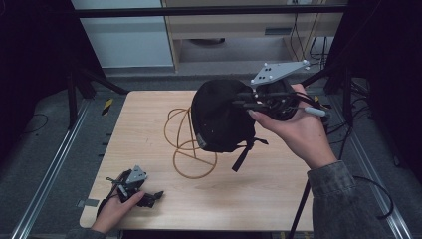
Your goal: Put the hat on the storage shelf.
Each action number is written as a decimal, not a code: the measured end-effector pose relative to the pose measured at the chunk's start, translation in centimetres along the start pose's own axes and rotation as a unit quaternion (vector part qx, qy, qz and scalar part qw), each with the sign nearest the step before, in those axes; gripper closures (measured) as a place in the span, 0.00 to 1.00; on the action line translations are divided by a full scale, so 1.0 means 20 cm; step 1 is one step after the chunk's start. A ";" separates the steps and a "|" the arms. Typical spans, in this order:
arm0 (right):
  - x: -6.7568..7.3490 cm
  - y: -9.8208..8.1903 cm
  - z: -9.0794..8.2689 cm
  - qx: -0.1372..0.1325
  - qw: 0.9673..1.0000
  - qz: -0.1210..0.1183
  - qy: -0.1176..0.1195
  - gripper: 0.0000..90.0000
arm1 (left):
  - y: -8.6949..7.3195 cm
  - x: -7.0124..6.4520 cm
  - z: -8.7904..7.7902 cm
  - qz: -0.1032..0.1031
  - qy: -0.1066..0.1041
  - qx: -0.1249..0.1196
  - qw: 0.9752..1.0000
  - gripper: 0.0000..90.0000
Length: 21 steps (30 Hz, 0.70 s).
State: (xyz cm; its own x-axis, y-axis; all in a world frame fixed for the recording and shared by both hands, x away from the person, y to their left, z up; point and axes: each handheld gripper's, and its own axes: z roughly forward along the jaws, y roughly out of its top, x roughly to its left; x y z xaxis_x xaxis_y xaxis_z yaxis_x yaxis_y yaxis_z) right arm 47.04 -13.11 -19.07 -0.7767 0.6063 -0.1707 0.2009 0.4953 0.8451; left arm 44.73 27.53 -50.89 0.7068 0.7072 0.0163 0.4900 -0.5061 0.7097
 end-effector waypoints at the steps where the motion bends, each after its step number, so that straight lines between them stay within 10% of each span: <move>1: 0.00 0.00 0.00 0.000 1.000 -0.001 0.001 0.82 | 0.00 0.00 0.00 0.000 0.000 0.000 1.000 0.00; 21: 0.02 0.11 0.12 0.023 1.000 -0.019 0.007 0.82 | 0.00 0.00 0.00 0.001 0.000 0.000 1.000 0.00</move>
State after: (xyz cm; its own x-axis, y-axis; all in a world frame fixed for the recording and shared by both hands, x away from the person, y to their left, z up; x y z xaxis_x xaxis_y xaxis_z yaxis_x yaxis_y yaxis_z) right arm 48.60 -10.19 -18.58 -0.7926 0.5775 -0.1956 0.1980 0.5472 0.8133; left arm 44.73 27.54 -50.89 0.7077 0.7063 0.0176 0.4889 -0.5075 0.7095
